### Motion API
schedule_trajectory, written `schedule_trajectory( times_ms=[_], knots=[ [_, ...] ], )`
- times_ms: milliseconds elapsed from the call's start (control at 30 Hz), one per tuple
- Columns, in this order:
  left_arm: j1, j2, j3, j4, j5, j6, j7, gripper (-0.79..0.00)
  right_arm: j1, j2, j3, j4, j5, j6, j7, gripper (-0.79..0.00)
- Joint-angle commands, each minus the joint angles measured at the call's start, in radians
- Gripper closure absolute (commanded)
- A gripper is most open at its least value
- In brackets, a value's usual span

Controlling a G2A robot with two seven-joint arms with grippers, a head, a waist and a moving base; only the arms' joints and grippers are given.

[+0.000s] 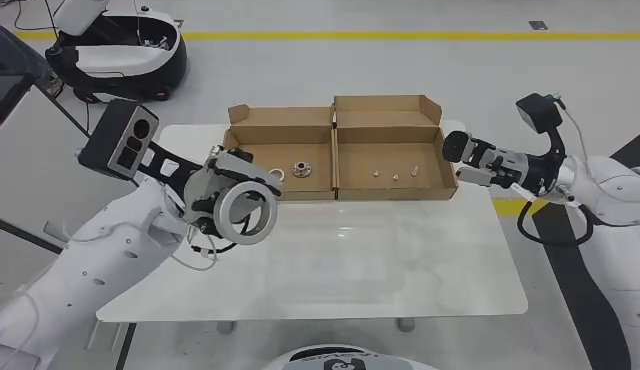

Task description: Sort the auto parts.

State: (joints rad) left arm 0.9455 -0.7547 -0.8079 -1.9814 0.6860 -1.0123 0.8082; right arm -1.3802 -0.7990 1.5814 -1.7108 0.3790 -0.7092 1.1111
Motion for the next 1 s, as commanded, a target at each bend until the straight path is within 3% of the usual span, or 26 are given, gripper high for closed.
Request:
schedule_trajectory(
  times_ms=[0,200,400,533,733,967],
  knots=[
    [0.010,0.003,-0.007,0.005,0.002,0.000,0.000,0.000,0.000,0.000,0.000,0.000,0.000,0.000,0.000,-0.785],
    [0.039,0.018,-0.023,0.045,0.049,0.000,0.000,0.000,0.000,0.000,0.000,0.000,0.000,0.000,0.000,-0.785],
    [0.029,0.051,0.003,0.071,0.138,0.000,0.000,0.000,0.000,0.000,0.000,0.000,0.000,0.000,0.000,-0.785],
    [0.033,0.056,-0.012,0.028,0.034,0.000,0.000,0.000,0.000,0.000,0.000,0.000,0.000,0.000,0.000,-0.785],
    [0.072,0.037,-0.085,-0.026,-0.122,0.000,0.000,0.000,0.000,0.000,0.000,0.000,0.000,0.000,0.000,-0.785],
    [0.134,-0.014,-0.180,-0.059,-0.202,0.000,0.000,0.000,0.000,0.000,0.000,0.000,0.000,0.000,0.000,-0.785]
  ],
)
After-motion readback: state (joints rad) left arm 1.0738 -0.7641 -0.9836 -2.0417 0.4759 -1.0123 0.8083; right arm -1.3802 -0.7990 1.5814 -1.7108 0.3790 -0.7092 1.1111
